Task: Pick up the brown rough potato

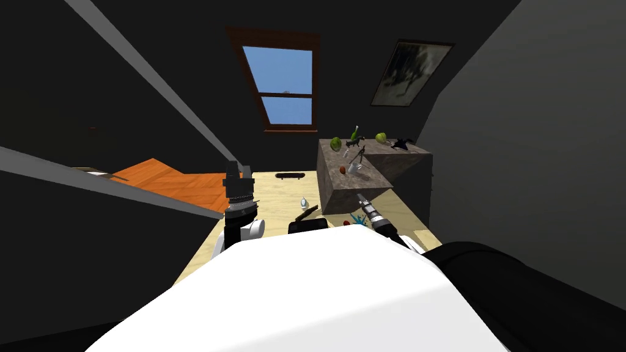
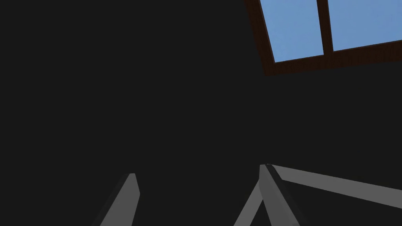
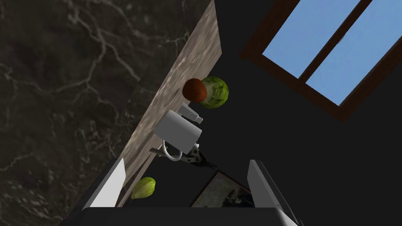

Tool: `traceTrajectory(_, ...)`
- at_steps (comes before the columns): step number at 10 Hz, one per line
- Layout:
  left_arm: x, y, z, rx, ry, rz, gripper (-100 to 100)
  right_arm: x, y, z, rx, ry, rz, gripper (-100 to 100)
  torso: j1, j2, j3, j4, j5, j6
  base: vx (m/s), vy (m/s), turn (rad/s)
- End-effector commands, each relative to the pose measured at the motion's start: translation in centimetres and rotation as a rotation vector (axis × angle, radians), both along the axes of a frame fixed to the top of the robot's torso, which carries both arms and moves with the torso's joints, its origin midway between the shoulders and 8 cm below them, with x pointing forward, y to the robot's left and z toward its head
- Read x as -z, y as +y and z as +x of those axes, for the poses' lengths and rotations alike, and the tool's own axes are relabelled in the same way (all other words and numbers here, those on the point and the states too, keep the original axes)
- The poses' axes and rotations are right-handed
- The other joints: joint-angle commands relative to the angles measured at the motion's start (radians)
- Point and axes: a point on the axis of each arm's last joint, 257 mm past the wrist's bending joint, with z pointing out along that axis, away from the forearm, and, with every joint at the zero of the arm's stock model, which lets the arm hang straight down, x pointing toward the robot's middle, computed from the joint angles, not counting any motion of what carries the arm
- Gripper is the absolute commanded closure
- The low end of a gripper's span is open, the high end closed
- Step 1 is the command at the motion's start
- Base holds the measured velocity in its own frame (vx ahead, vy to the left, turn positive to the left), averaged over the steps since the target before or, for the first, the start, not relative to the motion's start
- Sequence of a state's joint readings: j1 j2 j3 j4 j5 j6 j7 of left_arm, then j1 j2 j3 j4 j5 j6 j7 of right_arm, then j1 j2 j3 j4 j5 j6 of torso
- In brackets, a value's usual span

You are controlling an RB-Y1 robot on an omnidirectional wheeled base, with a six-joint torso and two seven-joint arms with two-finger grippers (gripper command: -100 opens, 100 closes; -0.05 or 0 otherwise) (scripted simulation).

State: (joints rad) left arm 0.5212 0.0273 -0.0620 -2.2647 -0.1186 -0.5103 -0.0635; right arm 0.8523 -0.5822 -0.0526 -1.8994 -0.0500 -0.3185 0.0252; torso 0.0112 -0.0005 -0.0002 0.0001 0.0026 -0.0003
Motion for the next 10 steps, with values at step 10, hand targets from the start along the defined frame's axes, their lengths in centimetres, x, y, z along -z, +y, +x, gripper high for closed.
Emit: traceTrajectory(10,0.0,0.0,0.0,0.000,0.000,0.000,0,8.5,-11.8,-14.9,-0.023,0.480,-0.288,-100,-0.006,-0.003,-0.002,-0.001,-0.001,0.001,0.055,0.105,0.111)
